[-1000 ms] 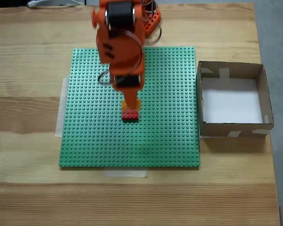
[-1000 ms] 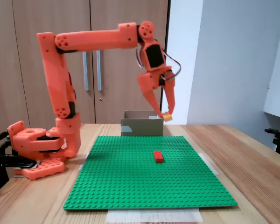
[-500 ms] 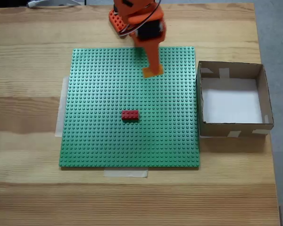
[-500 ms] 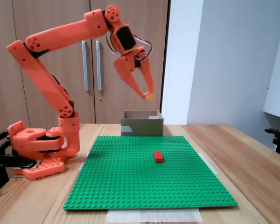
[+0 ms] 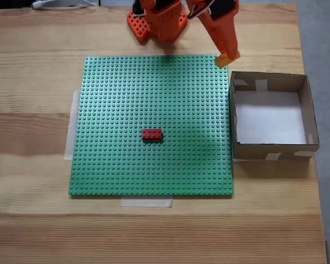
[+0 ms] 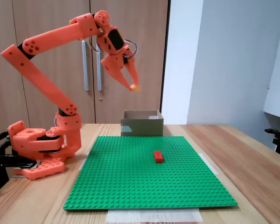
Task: Pick the yellow lego block and put it in the box.
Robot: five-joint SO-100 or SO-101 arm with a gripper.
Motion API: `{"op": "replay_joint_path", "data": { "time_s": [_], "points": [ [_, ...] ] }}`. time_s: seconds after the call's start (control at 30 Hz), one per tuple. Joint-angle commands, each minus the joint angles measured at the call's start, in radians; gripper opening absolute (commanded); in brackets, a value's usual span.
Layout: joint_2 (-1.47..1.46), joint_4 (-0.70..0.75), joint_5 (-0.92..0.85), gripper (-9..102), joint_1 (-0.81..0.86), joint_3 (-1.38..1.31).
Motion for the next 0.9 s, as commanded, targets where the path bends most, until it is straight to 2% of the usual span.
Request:
{"op": "replay_joint_path", "data": {
  "time_s": [0.0, 0.57, 0.87],
  "points": [
    [-0.026, -0.029, 0.012, -1, -0.041, -0.063],
    [-0.575, 0.117, 0.035, -1, -0.091, -0.626],
    [-0.821, 0.109, 0.02, -1, -0.094, -0.739]
  ]
}}
